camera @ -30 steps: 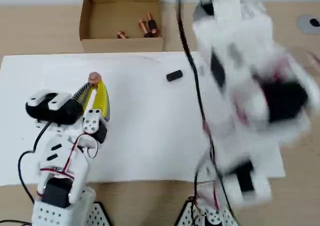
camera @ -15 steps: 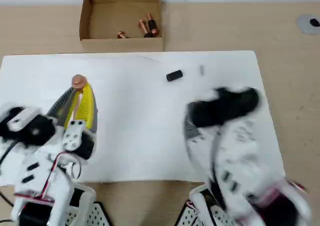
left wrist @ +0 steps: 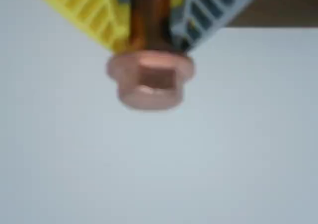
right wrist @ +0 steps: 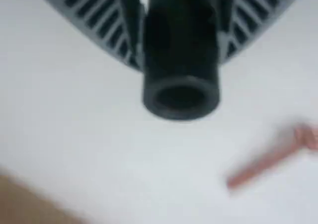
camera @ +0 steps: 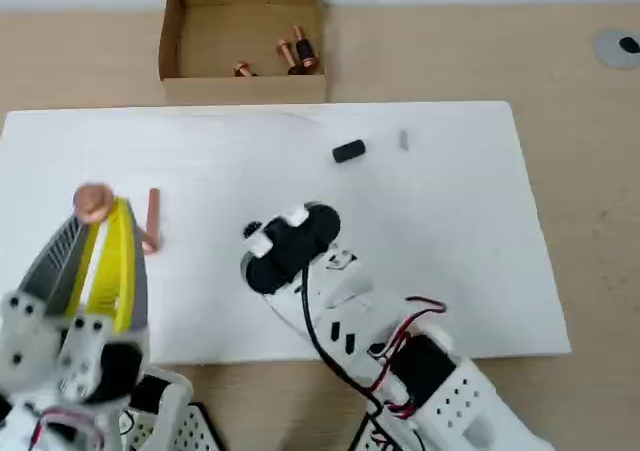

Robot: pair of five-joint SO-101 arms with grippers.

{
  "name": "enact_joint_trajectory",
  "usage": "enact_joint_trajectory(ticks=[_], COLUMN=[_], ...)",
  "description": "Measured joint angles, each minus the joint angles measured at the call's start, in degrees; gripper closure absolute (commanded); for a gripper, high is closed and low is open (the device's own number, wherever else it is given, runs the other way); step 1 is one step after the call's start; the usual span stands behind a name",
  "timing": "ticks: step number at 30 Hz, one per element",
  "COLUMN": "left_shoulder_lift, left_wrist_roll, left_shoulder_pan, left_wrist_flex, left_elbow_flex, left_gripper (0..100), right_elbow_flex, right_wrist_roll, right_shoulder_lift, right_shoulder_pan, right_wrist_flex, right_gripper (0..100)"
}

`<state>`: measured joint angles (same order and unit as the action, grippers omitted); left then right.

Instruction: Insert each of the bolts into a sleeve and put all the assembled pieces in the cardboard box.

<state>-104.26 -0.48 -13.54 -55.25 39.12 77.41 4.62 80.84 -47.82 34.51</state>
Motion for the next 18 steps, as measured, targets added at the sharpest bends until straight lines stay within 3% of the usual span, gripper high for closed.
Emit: enact_joint_trajectory(ticks=[4,7,18], left_shoulder_lift=[0.0,0.0,-0.1], left_wrist_roll=[0.0,0.0,-2.9], left_shoulder_pan=[-8.7,-12.0,-12.8], left_wrist_flex=[-8.5,-10.5,-2.4], left_elbow_flex=[-4.7,-5.2,-3.5], left_gripper=[100,100,100], right_elbow_flex=[3.9,6.3,8.5], right_wrist_roll=[-0.1,-0.1,-0.1], right_shoulder_lift=[0.0,0.0,0.0], right_shoulder_pan=[-1.0,-3.3,-10.3], right_wrist_flex=[-10.4,-16.4,-30.2], right_gripper=[98.8,98.8,98.8])
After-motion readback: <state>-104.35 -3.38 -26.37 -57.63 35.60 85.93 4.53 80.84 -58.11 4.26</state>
